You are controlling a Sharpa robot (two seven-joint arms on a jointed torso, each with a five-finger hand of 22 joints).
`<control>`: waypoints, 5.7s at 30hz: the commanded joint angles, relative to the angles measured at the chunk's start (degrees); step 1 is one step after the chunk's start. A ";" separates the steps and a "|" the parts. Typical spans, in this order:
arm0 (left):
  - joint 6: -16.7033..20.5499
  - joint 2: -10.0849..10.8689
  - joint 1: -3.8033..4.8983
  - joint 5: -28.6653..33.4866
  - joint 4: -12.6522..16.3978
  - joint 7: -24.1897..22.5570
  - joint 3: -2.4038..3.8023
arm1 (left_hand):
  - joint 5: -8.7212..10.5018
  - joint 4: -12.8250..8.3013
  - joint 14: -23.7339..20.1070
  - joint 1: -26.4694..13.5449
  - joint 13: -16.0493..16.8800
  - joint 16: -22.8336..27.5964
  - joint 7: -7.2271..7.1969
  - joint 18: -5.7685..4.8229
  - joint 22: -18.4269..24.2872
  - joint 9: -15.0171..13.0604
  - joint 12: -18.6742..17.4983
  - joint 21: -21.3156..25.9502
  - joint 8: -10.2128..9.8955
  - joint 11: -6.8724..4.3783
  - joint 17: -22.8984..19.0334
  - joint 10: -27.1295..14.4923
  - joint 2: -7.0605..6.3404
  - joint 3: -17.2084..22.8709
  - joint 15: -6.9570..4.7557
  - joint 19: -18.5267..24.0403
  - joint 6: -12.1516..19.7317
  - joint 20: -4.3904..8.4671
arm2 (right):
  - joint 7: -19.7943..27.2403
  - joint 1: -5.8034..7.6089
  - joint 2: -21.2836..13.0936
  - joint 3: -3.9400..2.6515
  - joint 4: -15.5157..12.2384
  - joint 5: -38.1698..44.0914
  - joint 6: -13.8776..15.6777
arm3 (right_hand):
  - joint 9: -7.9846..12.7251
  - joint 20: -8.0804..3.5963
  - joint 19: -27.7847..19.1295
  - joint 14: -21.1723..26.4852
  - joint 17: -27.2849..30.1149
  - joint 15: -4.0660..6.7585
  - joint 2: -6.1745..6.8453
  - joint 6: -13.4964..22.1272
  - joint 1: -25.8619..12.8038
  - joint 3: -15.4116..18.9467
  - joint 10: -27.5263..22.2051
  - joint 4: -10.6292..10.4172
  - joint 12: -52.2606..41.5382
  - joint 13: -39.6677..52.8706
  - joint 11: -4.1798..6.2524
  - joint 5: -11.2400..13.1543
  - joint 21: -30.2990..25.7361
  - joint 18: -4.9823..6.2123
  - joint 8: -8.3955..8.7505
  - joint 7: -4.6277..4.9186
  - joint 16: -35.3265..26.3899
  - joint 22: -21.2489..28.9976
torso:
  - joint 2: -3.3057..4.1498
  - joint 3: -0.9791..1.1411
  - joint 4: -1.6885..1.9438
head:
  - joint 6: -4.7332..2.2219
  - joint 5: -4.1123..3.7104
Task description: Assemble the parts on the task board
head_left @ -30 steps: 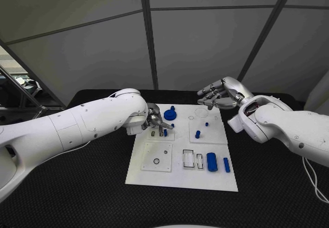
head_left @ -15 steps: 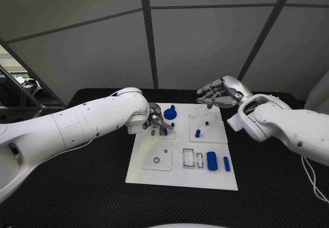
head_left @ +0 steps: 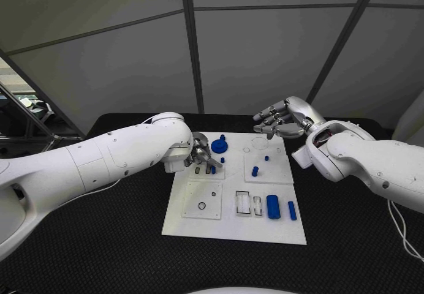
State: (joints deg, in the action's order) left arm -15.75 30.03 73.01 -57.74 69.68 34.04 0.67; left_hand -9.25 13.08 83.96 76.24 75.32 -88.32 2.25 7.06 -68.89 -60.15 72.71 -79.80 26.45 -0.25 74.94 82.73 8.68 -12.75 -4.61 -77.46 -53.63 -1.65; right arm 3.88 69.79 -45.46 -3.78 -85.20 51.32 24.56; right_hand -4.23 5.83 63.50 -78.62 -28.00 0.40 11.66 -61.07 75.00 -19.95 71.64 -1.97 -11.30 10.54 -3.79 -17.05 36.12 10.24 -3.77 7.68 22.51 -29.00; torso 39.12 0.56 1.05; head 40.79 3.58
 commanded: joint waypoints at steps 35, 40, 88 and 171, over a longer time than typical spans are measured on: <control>9.37 7.00 -0.35 -0.79 8.70 -2.23 0.01 | -16.49 -8.97 5.60 7.67 9.12 -0.48 -0.22 -2.63 -0.83 -2.59 6.80 0.25 -3.71 -1.61 13.66 2.13 0.93 10.82 -0.39 0.31 0.09 0.13 | 1.33 0.11 0.03 -0.04 0.88 -0.80 0.04 | 0.07 0.11 0.18 0.71 -0.48 -0.22 -0.52 0.47 -1.00 0.10 -0.51 -0.03 -0.16 -0.22 0.00 0.20 -0.01 0.11 0.07 0.21 0.52 -0.09 | 0.05 0.16 0.58 | -0.13 0.37; 11.74 8.16 -0.98 -2.20 10.32 -2.12 0.00 | -16.76 -9.71 5.67 7.08 9.14 -0.63 -0.26 -2.72 -1.33 -2.91 6.75 0.03 -3.97 -1.66 13.85 2.26 0.42 12.11 -0.47 -0.03 -0.26 0.19 | 1.43 0.10 0.07 -0.03 1.07 -0.89 -0.08 | 0.07 0.12 0.17 0.75 -0.55 -0.23 -0.56 0.49 -1.15 0.14 -0.54 -0.09 -0.18 -0.24 -0.02 0.25 -0.04 0.11 0.07 0.22 0.55 -0.09 | 0.08 0.32 0.77 | 0.06 0.40; 10.17 6.35 -2.44 -6.02 9.50 -0.30 0.01 | -16.62 -14.56 5.78 -0.85 9.32 -0.90 -0.15 -2.77 -2.11 -5.58 6.16 0.24 -6.25 -1.60 14.18 2.57 -3.14 23.95 -0.41 -0.31 -1.61 0.18 | 1.51 0.09 0.46 -0.02 1.46 -1.04 -0.67 | 0.07 0.16 0.14 0.86 -0.74 -0.26 -0.64 0.54 -1.44 0.22 -0.61 -0.21 -0.24 -0.29 -0.03 0.29 -0.11 0.11 0.07 0.22 0.63 -0.09 | 0.13 0.24 0.59 | 0.62 0.29; 7.03 2.62 -2.51 -5.98 3.73 0.53 -0.04 | 6.02 -0.38 5.93 -13.92 10.24 -1.34 -1.31 -2.77 -2.96 -11.55 7.02 0.95 -5.19 -2.35 14.68 3.55 -6.94 13.48 -1.01 -0.74 -5.39 0.67 | 1.51 0.06 1.23 -0.01 2.14 -1.19 -1.33 | 0.10 0.38 -0.11 1.57 -1.29 -0.53 -0.84 0.89 -2.61 0.58 -1.58 -0.73 -0.09 -0.65 -0.33 0.17 -0.58 0.08 0.10 0.40 0.63 0.04 | 0.12 0.21 0.58 | 1.17 0.09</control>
State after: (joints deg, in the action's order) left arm -8.81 32.49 70.63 -63.79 73.30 34.42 0.75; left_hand -3.50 12.35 83.78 62.65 74.93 -89.43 0.90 7.05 -71.79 -71.66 79.49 -78.91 20.97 -2.26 74.93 83.98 1.74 0.62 -5.46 -77.70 -58.68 -1.03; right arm 4.80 69.75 -44.22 -3.75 -83.01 50.41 23.55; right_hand -4.19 5.83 63.50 -77.37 -29.23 0.00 10.83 -60.66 72.82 -19.47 70.41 -2.44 -11.30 9.96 -4.19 -17.03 35.83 10.24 -3.77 8.09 22.96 -28.99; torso 39.24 0.77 1.68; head 41.99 3.67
